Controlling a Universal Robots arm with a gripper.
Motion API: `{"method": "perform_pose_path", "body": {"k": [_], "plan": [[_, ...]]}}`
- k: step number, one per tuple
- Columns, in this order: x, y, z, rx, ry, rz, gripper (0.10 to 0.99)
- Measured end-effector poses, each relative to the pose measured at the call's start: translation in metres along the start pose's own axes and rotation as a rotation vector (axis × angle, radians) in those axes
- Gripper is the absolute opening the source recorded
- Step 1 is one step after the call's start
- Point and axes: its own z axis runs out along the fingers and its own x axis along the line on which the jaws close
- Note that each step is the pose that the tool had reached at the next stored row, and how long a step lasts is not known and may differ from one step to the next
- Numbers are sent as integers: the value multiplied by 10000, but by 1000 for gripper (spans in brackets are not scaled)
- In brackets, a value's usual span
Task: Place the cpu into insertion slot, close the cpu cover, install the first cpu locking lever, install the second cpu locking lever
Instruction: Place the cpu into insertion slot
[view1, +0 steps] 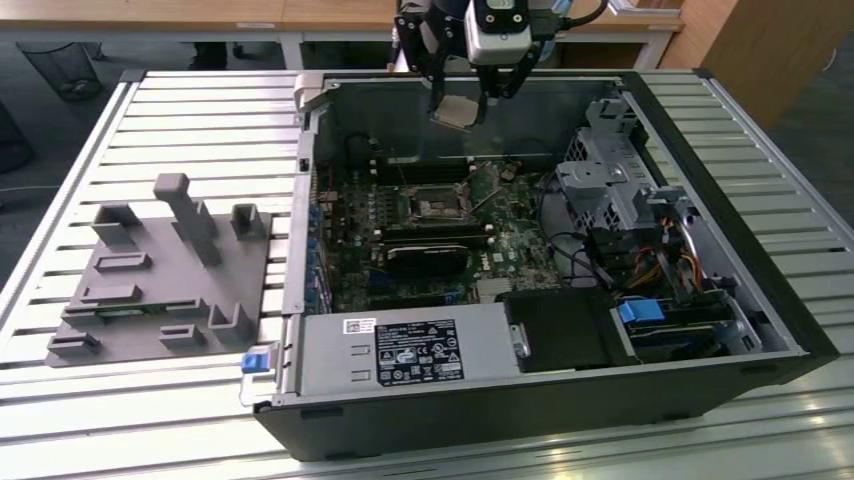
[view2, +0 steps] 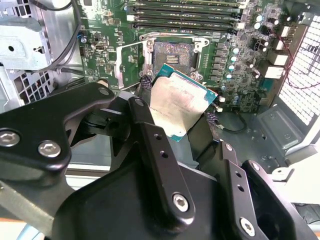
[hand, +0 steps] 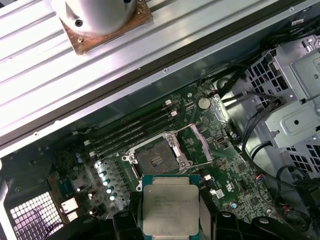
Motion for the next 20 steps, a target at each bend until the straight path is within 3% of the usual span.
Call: {"method": "perform_pose_path", "body": {"k": [20], "plan": [[1,1,21,3,-22,210,541]]}}
